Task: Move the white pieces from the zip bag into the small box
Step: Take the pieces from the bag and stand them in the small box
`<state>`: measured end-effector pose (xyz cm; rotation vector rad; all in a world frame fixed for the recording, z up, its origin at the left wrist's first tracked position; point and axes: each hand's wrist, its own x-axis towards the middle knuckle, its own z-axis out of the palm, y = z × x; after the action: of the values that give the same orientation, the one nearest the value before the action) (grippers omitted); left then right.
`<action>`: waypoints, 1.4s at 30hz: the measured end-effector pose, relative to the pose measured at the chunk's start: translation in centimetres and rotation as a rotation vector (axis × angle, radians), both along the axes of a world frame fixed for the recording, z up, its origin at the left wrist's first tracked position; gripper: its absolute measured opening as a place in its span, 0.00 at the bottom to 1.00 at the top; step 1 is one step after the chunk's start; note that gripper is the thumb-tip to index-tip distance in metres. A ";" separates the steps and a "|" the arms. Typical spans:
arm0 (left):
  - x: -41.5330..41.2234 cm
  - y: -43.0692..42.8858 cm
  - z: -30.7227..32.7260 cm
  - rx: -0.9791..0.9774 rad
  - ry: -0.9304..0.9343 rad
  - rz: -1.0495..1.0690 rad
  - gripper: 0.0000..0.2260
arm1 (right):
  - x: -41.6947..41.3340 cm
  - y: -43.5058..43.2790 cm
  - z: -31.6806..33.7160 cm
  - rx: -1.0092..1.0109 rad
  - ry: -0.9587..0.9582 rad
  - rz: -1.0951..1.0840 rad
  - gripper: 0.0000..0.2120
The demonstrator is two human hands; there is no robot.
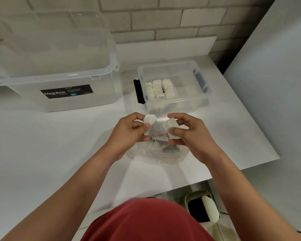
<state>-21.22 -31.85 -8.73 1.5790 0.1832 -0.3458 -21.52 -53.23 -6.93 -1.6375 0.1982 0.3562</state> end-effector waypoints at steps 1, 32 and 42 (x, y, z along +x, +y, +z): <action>-0.1 0.0 0.0 -0.018 0.001 0.004 0.05 | 0.1 0.0 0.2 -0.046 -0.029 0.013 0.20; 14.1 -4.5 7.9 0.533 -0.453 -0.163 0.07 | 7.2 -5.2 8.6 -0.139 -0.436 -0.247 0.11; 20.1 -10.0 3.4 0.980 -0.200 -0.584 0.07 | 9.7 -7.5 8.5 -0.276 -0.468 -0.253 0.06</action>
<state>-1.07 -41.83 -5.37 2.6241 -0.3321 -0.5949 -11.86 -60.74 1.55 -1.8930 0.0994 -0.2604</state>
